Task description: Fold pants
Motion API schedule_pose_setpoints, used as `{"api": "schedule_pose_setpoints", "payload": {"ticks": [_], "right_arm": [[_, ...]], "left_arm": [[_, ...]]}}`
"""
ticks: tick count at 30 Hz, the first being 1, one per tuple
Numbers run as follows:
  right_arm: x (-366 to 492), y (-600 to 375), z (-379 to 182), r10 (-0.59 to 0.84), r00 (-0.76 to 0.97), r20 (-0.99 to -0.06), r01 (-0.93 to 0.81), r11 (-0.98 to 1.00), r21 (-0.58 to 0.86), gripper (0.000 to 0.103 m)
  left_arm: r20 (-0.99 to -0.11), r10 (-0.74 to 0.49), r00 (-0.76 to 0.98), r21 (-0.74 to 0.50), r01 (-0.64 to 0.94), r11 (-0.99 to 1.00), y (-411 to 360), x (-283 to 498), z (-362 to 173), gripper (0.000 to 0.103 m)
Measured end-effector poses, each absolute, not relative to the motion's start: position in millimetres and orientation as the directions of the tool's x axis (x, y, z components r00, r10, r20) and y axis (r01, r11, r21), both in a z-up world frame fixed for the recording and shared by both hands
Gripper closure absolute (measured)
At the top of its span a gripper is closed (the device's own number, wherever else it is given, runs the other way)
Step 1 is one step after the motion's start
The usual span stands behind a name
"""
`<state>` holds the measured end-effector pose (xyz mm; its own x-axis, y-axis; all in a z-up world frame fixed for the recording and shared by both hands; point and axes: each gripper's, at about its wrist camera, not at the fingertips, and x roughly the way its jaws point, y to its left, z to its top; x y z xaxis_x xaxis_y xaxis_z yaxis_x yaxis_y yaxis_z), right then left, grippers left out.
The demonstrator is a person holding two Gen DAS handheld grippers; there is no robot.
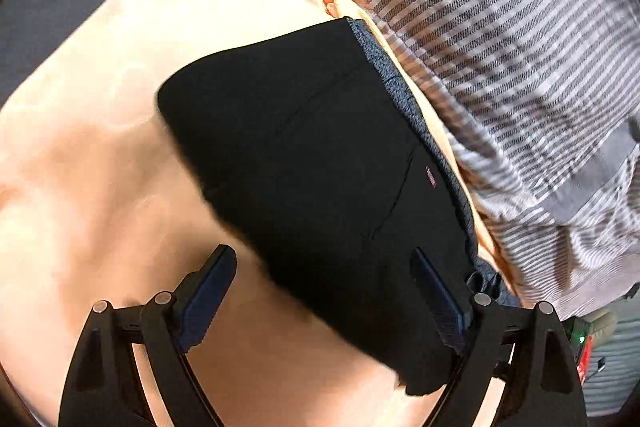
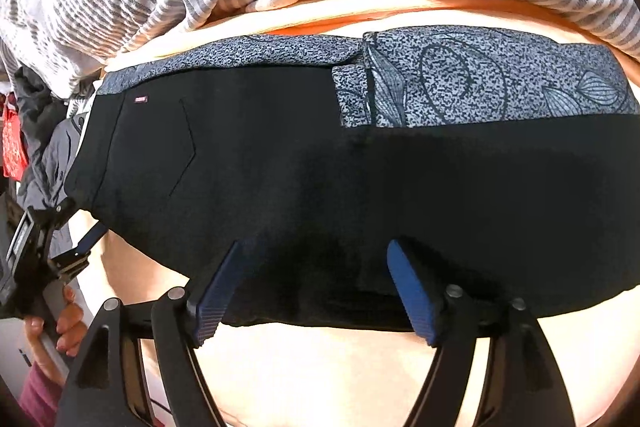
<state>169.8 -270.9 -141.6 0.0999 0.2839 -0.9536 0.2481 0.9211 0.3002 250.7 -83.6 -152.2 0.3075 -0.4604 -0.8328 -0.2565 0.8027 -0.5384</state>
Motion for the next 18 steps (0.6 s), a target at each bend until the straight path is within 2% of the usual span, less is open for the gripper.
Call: {"api": "schedule_pose_setpoints", "payload": {"ticks": [8,13,14,16,17,18], "right_arm": [[167.3,-282.9,-140.3,0.295,0.093,-0.951,0.252,0.917,0.309,0.022],[172.5,-273.1,-142.8,0.291,0.094,-0.952,0.239,0.922,0.305,0.018],[173.5,-270.9,-142.8,0.287,0.093,-0.953,0.236,0.924,0.302,0.018],[176.9,-266.4,-141.5,0.282,0.086,-0.956,0.229,0.928,0.294,0.018],[178.9,-265.3,-139.3,0.281,0.08,-0.956,0.227,0.929,0.292,0.019],[181.9,-263.8,-135.1,0.281,0.076,-0.957,0.222,0.931,0.291,0.026]], "left_arm": [[-0.792,-0.499,0.352,-0.597,-0.273,0.754,-82.3,262.7,-161.5,0.013],[-0.842,-0.423,0.335,-0.514,-0.26,0.818,-98.0,269.5,-161.1,0.014],[-0.861,-0.388,0.33,-0.476,-0.254,0.842,-102.9,270.5,-158.8,0.03],[-0.907,-0.281,0.313,-0.362,-0.241,0.9,-110.0,272.2,-155.2,0.055],[-0.909,-0.272,0.316,-0.354,-0.241,0.904,-109.3,271.6,-154.4,0.061],[-0.905,-0.276,0.324,-0.362,-0.244,0.9,-107.2,270.0,-152.7,0.064]]}}
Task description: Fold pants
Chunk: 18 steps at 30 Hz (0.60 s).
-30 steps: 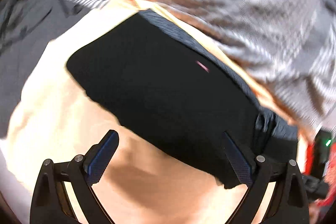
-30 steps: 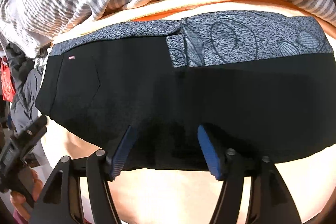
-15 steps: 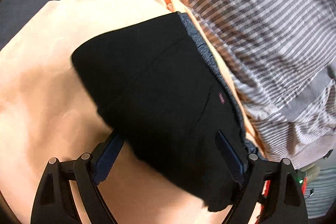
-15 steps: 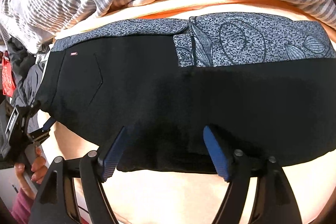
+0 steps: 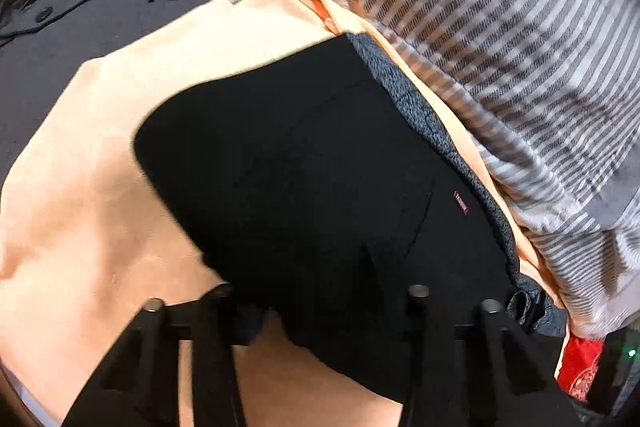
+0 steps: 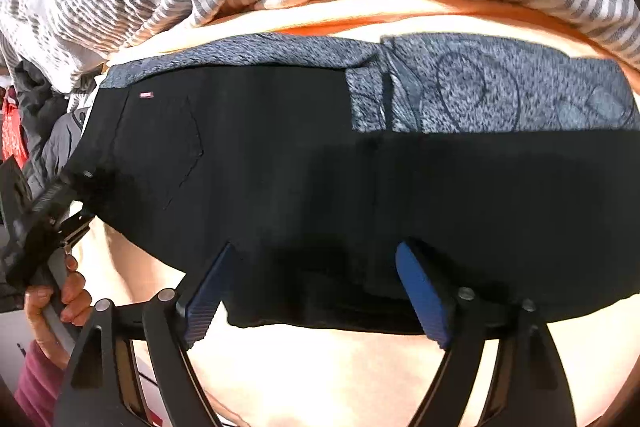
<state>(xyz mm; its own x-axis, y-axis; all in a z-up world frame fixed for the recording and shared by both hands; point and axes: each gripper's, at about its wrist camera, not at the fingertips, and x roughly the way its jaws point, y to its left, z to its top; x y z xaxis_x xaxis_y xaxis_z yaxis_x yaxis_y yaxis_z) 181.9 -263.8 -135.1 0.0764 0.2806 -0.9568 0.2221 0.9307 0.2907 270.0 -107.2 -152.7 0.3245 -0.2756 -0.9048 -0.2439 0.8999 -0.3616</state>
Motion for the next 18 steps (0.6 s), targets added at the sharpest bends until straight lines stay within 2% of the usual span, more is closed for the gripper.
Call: {"api": "schedule_pose_setpoints", "payload": {"ticks": [2,11,13,14,15,18], "right_arm": [[192.0,-258.8,-122.6,0.313,0.075,-0.947,0.195,0.927,0.321,0.031],[291.7,-182.9,-72.0,0.411,-0.004,-0.911,0.015,0.911,0.411,0.031],[317.1,-154.0,-64.0,0.419,-0.026,-0.908,-0.055,0.906,0.42,0.028],[328.1,-140.7,-61.5,0.421,-0.042,-0.906,-0.085,0.902,0.423,0.023],[339.1,-126.6,-59.8,0.427,-0.063,-0.902,-0.114,0.895,0.432,0.021],[366.2,-84.3,-60.7,0.444,-0.137,-0.885,-0.178,0.868,0.463,0.021]], "left_arm": [[-0.907,-0.258,0.332,-0.339,-0.212,0.917,-111.0,269.0,-146.7,0.07],[-0.9,-0.099,0.424,-0.104,0.012,0.995,-155.4,257.0,-110.4,0.074],[-0.89,-0.078,0.449,-0.048,0.078,0.996,-166.5,254.0,-105.0,0.074],[-0.886,-0.072,0.459,-0.027,0.104,0.994,-170.9,252.5,-103.2,0.074],[-0.882,-0.064,0.467,-0.007,0.123,0.992,-172.6,251.6,-101.2,0.074],[-0.875,-0.048,0.482,0.035,0.161,0.986,-177.7,249.4,-99.4,0.074]]}}
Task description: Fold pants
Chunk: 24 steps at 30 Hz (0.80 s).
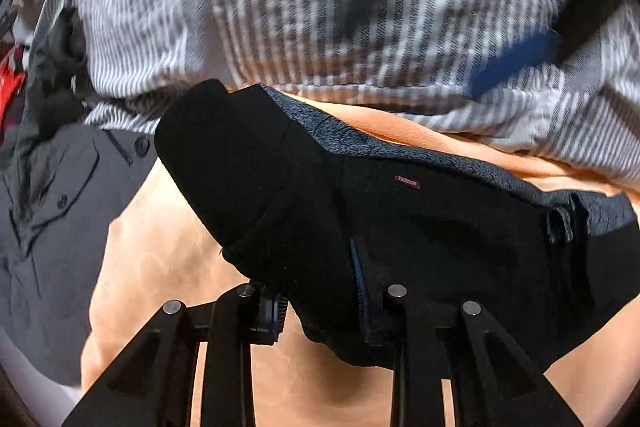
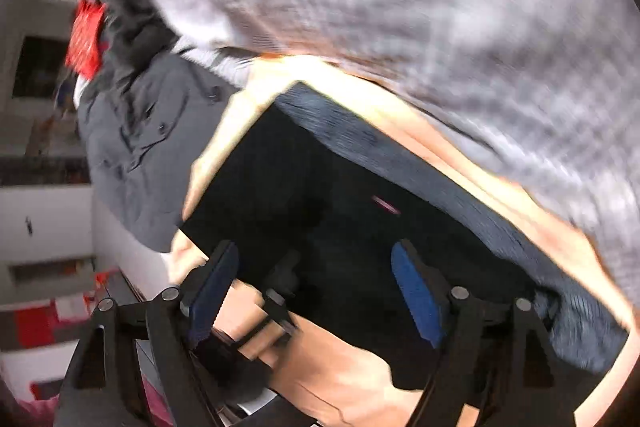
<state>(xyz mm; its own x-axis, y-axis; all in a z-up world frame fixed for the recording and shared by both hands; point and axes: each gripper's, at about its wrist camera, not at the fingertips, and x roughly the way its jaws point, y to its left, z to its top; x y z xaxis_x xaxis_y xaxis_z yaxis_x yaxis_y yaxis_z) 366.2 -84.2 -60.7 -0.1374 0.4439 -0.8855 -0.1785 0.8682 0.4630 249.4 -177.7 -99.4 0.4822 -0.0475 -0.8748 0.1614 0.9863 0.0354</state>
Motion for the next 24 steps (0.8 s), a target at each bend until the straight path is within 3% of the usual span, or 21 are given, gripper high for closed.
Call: {"api": "schedule_pose_setpoints", "payload": {"ticks": [6,12,13,14,15,18,24], "right_arm": [[392.2,-19.3,-77.5,0.428,-0.294,-0.855,-0.251,0.828,0.501,0.02],[387.6,22.6,-112.3,0.237,-0.429,-0.872,-0.365,0.838,0.407,0.022],[385.7,22.9,-116.1,0.221,-0.434,-0.874,-0.37,0.84,0.396,0.027],[384.0,18.4,-117.8,0.223,-0.436,-0.872,-0.362,0.843,0.397,0.056],[383.7,12.3,-119.5,0.234,-0.433,-0.871,-0.337,0.854,0.397,0.078],[381.5,-7.5,-115.5,0.272,-0.386,-0.882,-0.311,0.861,0.402,0.086],[363.8,-66.5,-82.2,0.442,-0.26,-0.858,-0.239,0.832,0.501,0.087]], "left_arm": [[-0.86,-0.013,0.51,0.118,0.224,0.968,-189.6,245.2,-96.4,0.074],[-0.847,0.004,0.532,0.169,0.261,0.951,-205.2,243.7,-88.8,0.074],[-0.847,0.006,0.531,0.17,0.261,0.95,-206.0,243.9,-87.9,0.074],[-0.852,0.006,0.523,0.165,0.259,0.952,-205.9,244.6,-87.7,0.074],[-0.858,0.002,0.514,0.155,0.256,0.954,-204.8,244.1,-88.1,0.074],[-0.853,-0.011,0.522,0.158,0.278,0.948,-211.2,239.1,-82.5,0.074],[-0.826,-0.058,0.561,0.172,0.348,0.921,-244.2,227.5,-50.1,0.074]]}}
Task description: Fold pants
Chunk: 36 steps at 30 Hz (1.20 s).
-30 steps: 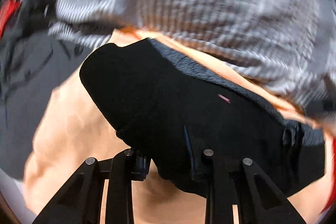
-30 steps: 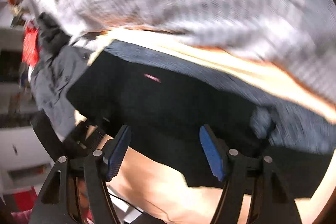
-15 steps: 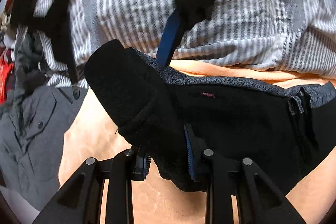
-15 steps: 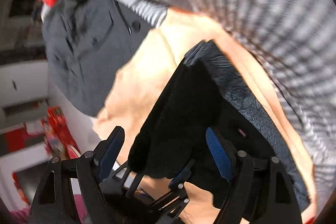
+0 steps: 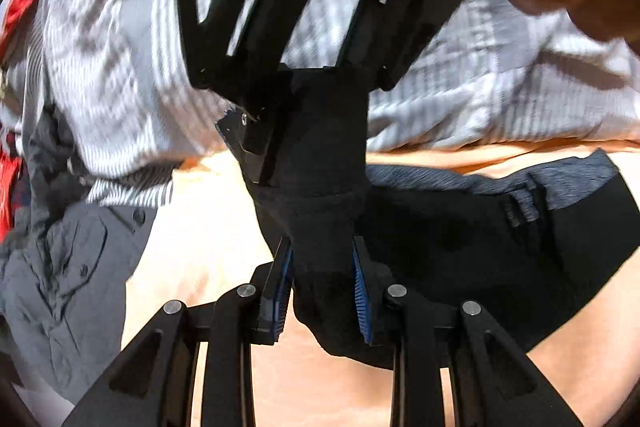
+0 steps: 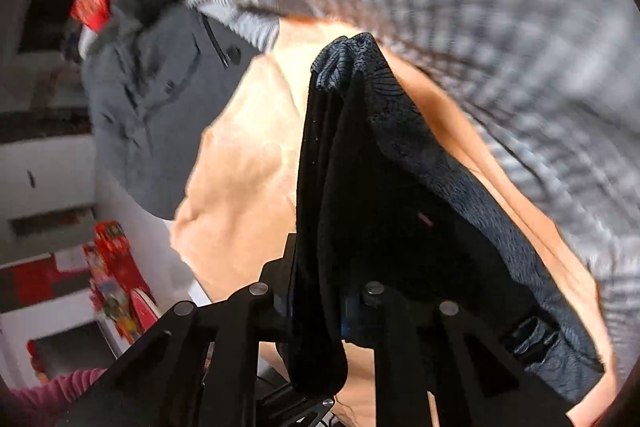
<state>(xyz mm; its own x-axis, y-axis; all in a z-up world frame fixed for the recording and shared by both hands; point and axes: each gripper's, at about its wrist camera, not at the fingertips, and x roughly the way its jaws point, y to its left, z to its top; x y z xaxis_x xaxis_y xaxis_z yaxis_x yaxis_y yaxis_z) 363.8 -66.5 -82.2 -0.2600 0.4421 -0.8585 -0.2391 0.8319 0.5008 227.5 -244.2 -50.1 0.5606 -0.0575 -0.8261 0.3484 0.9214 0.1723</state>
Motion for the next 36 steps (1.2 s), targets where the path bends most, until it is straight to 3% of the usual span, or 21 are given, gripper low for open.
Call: {"api": "schedule_pose_setpoints", "payload": {"ticks": [9,19,28,36], "right_arm": [[313.6,-183.8,-22.6,0.644,-0.04,-0.764,-0.117,0.756,0.644,0.086],[221.0,-361.2,3.5,0.692,0.219,-0.688,0.049,0.697,0.716,0.086],[143.6,-483.3,-61.8,0.671,0.344,-0.657,0.229,0.619,0.751,0.086],[108.3,-521.1,-154.5,0.708,0.367,-0.603,0.378,0.479,0.792,0.086]], "left_arm": [[-0.803,-0.174,0.57,0.174,0.504,0.846,-320.6,201.2,0.4,0.074],[-0.811,-0.312,0.494,0.175,0.715,0.677,-448.2,141.8,14.8,0.074],[-0.874,-0.277,0.399,0.217,0.831,0.512,-545.2,96.5,-45.9,0.074],[-0.898,-0.17,0.406,0.3,0.848,0.438,-563.5,75.1,-100.9,0.071]]}}
